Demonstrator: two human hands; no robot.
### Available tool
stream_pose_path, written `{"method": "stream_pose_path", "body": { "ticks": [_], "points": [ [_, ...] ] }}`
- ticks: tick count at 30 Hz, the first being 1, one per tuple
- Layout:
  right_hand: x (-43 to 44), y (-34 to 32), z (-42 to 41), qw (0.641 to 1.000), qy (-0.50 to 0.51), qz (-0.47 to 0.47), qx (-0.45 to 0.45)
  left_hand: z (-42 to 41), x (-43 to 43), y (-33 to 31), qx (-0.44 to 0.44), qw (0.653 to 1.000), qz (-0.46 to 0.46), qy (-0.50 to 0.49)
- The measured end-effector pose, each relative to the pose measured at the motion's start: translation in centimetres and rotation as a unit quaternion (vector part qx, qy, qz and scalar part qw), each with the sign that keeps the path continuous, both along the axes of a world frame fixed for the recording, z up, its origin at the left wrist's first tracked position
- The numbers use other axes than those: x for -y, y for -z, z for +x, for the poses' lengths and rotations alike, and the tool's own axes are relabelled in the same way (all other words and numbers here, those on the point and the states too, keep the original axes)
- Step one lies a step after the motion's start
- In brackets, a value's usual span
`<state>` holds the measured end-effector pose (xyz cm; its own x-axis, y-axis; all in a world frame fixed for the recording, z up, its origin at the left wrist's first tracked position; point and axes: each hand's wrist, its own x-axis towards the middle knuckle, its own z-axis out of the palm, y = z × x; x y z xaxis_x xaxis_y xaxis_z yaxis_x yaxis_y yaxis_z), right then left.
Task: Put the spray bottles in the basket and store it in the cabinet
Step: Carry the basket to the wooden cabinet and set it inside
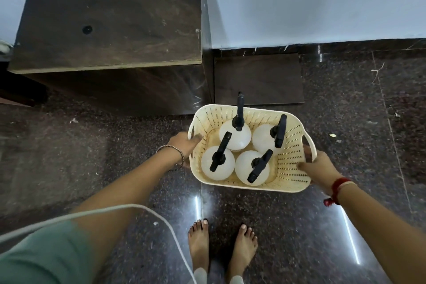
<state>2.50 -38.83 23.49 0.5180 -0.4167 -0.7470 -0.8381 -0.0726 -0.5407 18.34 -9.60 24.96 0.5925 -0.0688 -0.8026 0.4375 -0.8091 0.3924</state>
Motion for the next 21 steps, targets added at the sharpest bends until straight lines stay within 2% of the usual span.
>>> {"method": "stream_pose_path", "body": {
  "ticks": [1,2,3,4,5,6,7,10,11,14,21],
  "points": [
    [0.1,-0.1,-0.6,1.000,0.017,0.012,0.002,0.7,0.5,-0.7,0.033,0.998,0.020,0.049],
    [0.3,-0.1,-1.0,0.999,0.037,0.021,0.007,1.4,1.0,-1.4,0.117,0.983,0.062,0.127],
    [0.4,-0.1,-1.4,0.998,0.055,0.028,0.013,2.2,1.4,-1.8,0.241,0.941,0.109,0.213],
    [0.5,0.0,-1.7,0.997,0.072,0.032,0.019,3.1,2.0,-2.2,0.369,0.868,0.146,0.300],
    [0.6,0.1,-2.0,0.996,0.083,0.035,0.024,4.0,2.6,-2.5,0.461,0.782,0.179,0.379],
    [0.7,0.2,-2.2,0.995,0.092,0.038,0.025,4.9,3.4,-2.9,0.517,0.702,0.208,0.443],
    [0.9,0.2,-2.5,0.994,0.100,0.039,0.024,5.6,4.3,-3.2,0.539,0.637,0.242,0.495],
    [1.4,0.1,-3.5,0.991,0.122,0.043,0.017,7.5,6.5,-3.3,0.485,0.520,0.389,0.585],
    [1.6,0.0,-3.8,0.991,0.127,0.043,0.015,7.9,7.1,-3.3,0.455,0.498,0.430,0.600],
    [1.8,-0.1,-4.6,0.989,0.140,0.035,0.006,8.4,8.3,-3.8,0.400,0.484,0.479,0.614],
    [2.7,0.4,-7.1,0.985,0.172,0.025,-0.018,7.9,9.6,-4.1,0.403,0.467,0.477,0.627]
  ]
}}
